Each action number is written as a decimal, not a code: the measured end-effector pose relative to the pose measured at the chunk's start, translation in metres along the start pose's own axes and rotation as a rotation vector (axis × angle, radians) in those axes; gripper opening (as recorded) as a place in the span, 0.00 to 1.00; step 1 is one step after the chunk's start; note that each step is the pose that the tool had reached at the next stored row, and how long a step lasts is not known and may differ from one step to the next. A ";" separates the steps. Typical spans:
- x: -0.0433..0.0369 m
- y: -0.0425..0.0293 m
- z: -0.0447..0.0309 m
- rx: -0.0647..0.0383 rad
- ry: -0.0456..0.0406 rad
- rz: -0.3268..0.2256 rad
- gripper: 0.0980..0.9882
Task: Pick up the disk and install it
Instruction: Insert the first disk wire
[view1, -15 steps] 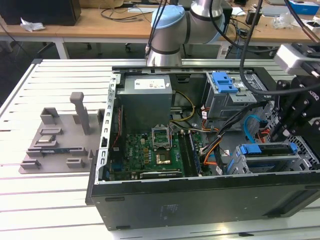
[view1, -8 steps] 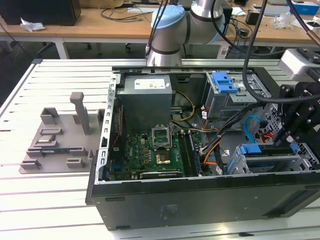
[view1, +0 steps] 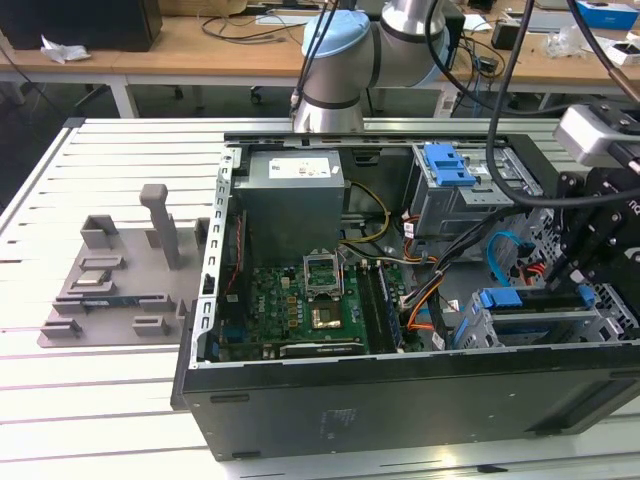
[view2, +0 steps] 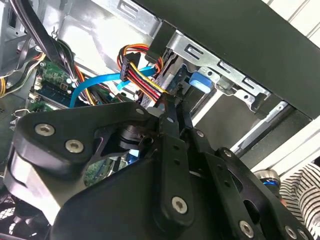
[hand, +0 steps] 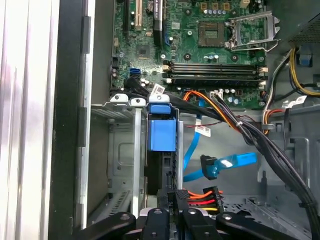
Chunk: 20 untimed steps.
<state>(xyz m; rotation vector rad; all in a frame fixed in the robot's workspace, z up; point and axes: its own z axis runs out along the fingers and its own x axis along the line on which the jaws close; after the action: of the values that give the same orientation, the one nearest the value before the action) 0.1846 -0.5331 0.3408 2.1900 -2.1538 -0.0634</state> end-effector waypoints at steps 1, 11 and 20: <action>-0.0004 -0.0002 0.0000 0.000 0.0003 0.000 0.08; 0.0017 -0.0008 -0.0019 -0.001 0.0004 0.019 0.08; 0.0043 -0.0006 -0.0016 0.000 -0.0032 0.020 0.08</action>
<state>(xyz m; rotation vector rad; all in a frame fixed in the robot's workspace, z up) 0.1854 -0.5374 0.3425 2.1695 -2.1764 -0.0663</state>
